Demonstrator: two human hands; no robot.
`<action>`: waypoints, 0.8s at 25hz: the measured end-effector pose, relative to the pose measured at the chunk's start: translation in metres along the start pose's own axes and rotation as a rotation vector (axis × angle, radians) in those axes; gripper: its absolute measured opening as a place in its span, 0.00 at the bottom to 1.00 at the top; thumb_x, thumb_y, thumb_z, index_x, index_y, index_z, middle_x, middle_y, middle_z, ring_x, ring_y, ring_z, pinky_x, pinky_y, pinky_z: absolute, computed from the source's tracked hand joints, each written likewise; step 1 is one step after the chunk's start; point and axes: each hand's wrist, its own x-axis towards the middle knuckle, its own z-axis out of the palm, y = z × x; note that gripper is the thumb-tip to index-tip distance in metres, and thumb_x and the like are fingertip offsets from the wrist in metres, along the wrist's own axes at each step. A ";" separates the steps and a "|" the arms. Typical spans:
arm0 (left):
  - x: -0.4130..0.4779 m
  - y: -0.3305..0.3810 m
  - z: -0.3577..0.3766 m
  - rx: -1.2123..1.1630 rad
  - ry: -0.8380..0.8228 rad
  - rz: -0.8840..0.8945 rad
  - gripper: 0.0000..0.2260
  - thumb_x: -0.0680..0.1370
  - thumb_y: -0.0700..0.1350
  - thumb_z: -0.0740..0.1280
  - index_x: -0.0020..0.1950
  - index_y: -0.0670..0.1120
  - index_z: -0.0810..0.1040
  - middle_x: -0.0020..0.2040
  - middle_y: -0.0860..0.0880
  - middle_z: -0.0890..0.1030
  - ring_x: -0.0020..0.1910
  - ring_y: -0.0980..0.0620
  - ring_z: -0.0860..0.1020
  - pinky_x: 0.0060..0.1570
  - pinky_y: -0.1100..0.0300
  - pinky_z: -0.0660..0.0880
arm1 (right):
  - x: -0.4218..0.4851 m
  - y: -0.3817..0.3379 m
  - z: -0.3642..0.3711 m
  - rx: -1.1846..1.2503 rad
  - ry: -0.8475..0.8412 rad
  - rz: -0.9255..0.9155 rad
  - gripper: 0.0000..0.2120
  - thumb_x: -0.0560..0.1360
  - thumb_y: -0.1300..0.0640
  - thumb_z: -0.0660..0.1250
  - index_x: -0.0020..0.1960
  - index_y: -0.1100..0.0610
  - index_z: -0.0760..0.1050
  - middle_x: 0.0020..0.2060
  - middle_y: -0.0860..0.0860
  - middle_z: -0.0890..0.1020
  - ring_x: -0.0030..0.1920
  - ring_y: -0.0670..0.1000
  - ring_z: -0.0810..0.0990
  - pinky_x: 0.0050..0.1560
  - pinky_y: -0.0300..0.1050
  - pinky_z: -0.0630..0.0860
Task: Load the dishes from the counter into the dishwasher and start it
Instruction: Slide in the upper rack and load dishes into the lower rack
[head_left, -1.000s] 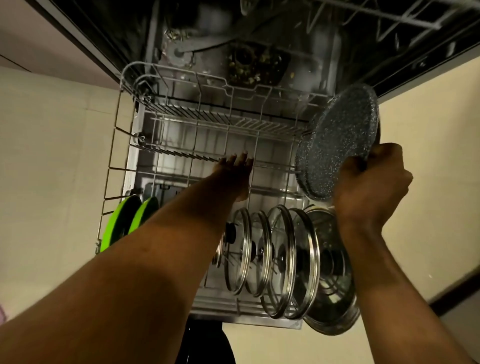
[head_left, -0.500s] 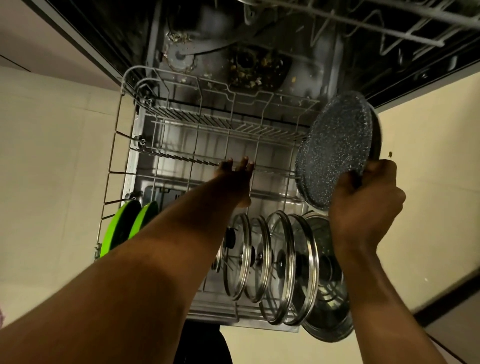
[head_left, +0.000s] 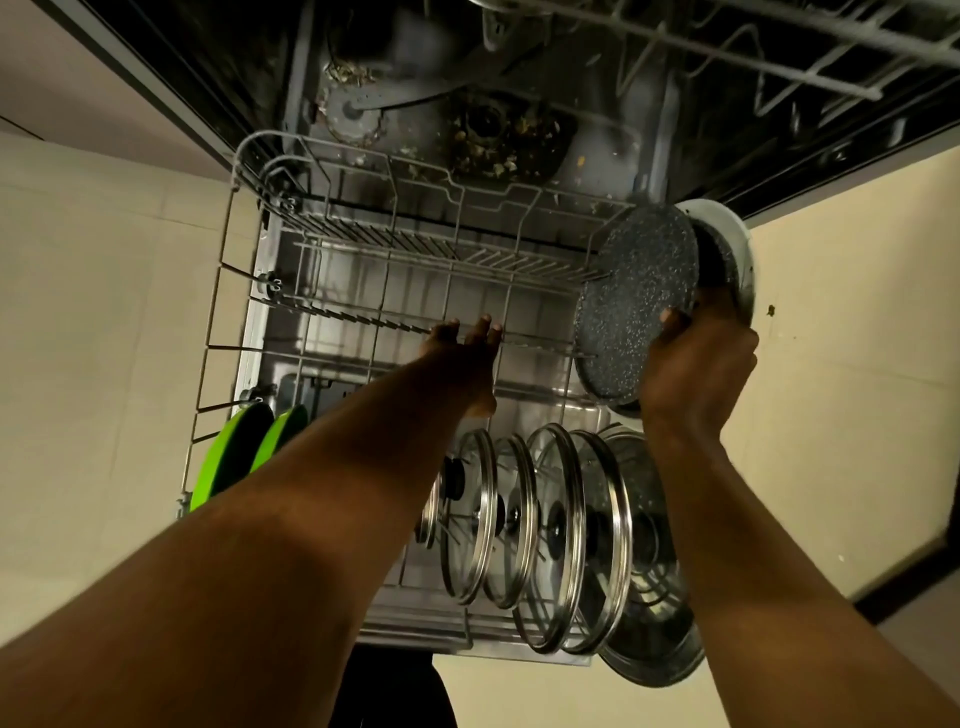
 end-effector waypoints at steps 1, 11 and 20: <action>-0.002 0.000 -0.001 -0.018 -0.003 0.000 0.47 0.77 0.56 0.68 0.80 0.49 0.36 0.80 0.46 0.38 0.79 0.38 0.44 0.77 0.47 0.46 | 0.005 -0.003 -0.001 0.007 -0.004 0.003 0.15 0.81 0.59 0.58 0.67 0.60 0.70 0.52 0.58 0.78 0.54 0.57 0.79 0.49 0.40 0.72; -0.012 0.002 -0.006 -0.020 0.015 -0.021 0.44 0.78 0.52 0.67 0.80 0.50 0.36 0.80 0.45 0.38 0.79 0.41 0.42 0.76 0.46 0.43 | 0.021 -0.001 -0.007 -0.131 -0.022 0.080 0.14 0.81 0.60 0.59 0.65 0.61 0.73 0.59 0.59 0.80 0.57 0.60 0.79 0.53 0.48 0.76; -0.074 -0.004 -0.024 -0.050 0.098 0.011 0.40 0.80 0.47 0.64 0.80 0.52 0.36 0.79 0.44 0.34 0.79 0.42 0.39 0.77 0.46 0.41 | -0.020 -0.021 -0.022 -0.123 -0.004 -0.046 0.16 0.77 0.61 0.65 0.64 0.60 0.73 0.59 0.59 0.80 0.59 0.61 0.79 0.56 0.53 0.76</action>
